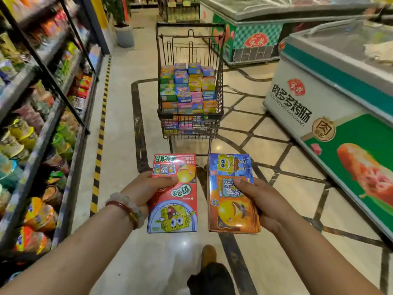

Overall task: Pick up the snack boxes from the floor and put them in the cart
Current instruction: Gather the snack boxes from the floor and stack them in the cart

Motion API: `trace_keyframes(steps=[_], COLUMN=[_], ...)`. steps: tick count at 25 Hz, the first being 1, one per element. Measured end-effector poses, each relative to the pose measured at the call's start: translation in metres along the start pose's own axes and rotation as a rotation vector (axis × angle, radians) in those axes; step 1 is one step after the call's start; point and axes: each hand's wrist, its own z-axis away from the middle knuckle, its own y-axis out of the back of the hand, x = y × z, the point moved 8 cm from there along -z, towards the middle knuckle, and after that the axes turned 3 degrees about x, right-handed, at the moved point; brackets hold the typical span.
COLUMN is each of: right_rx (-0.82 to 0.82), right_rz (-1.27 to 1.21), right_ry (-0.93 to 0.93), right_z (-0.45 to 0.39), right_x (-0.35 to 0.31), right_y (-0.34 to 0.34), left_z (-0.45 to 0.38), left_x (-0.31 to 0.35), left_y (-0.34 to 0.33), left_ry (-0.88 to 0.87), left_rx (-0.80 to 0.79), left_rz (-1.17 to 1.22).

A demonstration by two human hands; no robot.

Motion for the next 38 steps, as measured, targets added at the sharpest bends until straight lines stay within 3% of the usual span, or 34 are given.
trace_keyframes(steps=[11, 28, 38], right_rx=[-0.022, 0.060, 0.164], right_rz=[0.012, -0.025, -0.046], right_ry=[-0.031, -0.037, -0.077], right_z=[-0.197, -0.424, -0.544], right_x=[-0.125, -0.243, -0.302], right_y=[-0.008, -0.064, -0.045], left_z=[-0.172, -0.433, -0.562], left_x=[0.126, 0.298, 0.362], left_y=[-0.043, -0.026, -0.056], left_ry=[-0.026, 0.106, 0.141], left_rx=[0.049, -0.003, 0.061], left_rz=[0.048, 0.085, 0.009])
